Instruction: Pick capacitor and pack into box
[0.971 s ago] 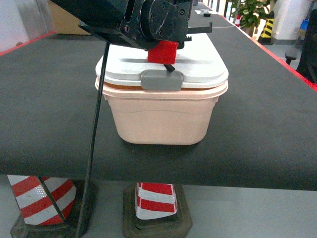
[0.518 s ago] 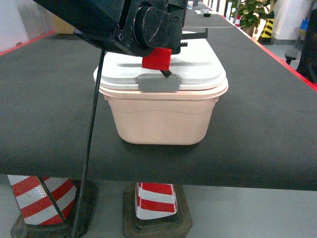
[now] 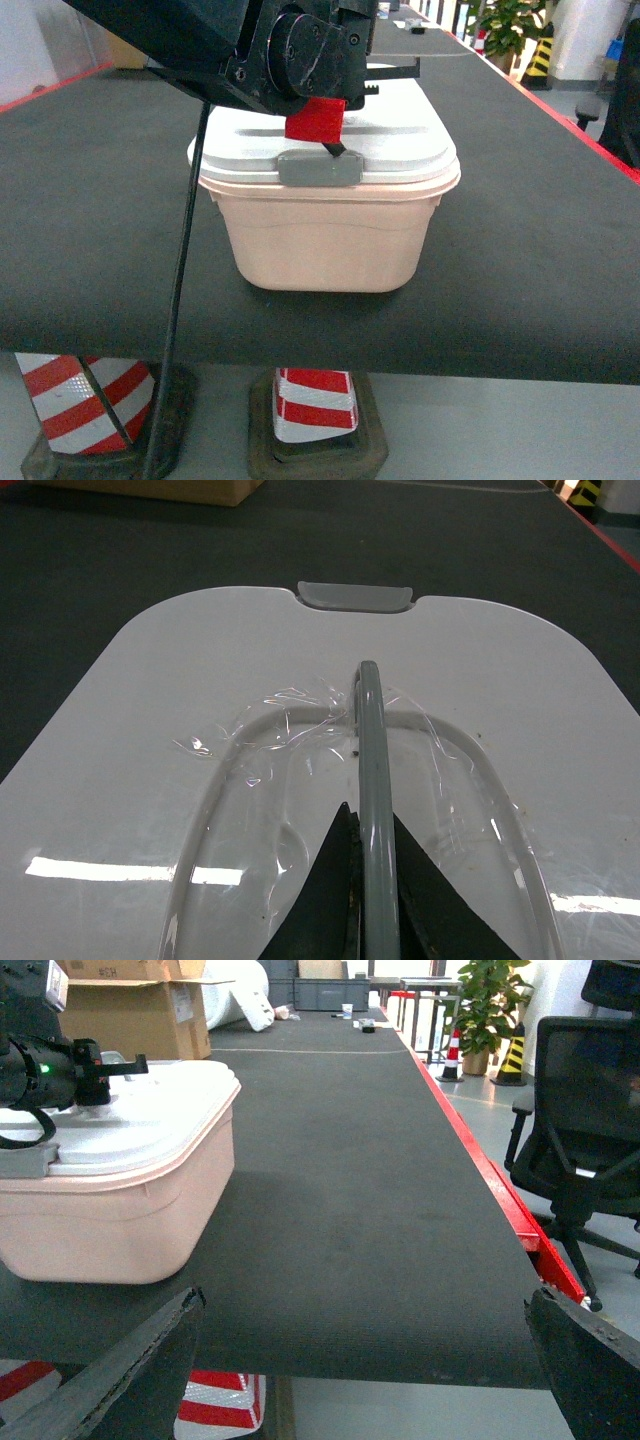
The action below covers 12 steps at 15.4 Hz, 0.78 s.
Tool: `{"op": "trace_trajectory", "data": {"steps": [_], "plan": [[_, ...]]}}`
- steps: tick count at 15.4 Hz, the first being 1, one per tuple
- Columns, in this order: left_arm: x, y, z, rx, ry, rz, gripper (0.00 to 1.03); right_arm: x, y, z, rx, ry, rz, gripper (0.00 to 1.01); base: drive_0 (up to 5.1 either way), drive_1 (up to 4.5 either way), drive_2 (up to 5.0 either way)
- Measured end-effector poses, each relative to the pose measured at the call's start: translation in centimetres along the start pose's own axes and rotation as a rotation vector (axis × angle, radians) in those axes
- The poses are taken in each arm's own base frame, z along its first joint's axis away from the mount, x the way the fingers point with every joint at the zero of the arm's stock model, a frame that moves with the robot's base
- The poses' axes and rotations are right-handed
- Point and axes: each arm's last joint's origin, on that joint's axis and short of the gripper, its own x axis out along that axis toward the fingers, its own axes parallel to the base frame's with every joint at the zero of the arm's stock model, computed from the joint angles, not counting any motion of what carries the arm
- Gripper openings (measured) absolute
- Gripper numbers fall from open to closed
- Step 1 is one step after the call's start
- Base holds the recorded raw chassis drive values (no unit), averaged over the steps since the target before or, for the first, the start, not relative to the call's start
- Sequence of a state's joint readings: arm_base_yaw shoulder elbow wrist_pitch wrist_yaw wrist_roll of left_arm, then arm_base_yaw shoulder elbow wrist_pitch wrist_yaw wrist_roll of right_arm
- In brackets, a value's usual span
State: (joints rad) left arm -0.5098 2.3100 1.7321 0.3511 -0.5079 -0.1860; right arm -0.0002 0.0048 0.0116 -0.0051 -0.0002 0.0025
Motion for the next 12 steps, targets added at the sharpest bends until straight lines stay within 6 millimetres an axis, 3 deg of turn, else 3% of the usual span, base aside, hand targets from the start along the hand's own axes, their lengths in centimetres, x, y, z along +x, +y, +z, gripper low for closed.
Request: {"op": "trace_trajectory", "data": {"steps": [3,6,7,8,12], "plan": [[-0.3,0.2,-0.1,-0.01,-0.019,-0.007,0.37,0.0,0.0,0.0,0.0,0.0,0.0,0.98,0.0,0.0,0.0],[-0.7,0.2,1.4,-0.029,-0.075,-0.031,0.75,0.0,0.0,0.0,0.0,0.0,0.0,0.98,0.0,0.0,0.0],[-0.8,0.2,2.1,-0.019,-0.111,-0.034,0.97,0.0,0.0,0.0,0.0,0.0,0.0,0.98,0.0,0.0,0.0],[-0.9,0.2,2.6,-0.018,-0.128,-0.036,0.98,0.0,0.0,0.0,0.0,0.0,0.0,0.98,0.0,0.0,0.0],[-4.2,0.4,8.9,-0.107,-0.382,-0.082,0.98,0.0,0.0,0.0,0.0,0.0,0.0,0.98,0.0,0.0,0.0]]}}
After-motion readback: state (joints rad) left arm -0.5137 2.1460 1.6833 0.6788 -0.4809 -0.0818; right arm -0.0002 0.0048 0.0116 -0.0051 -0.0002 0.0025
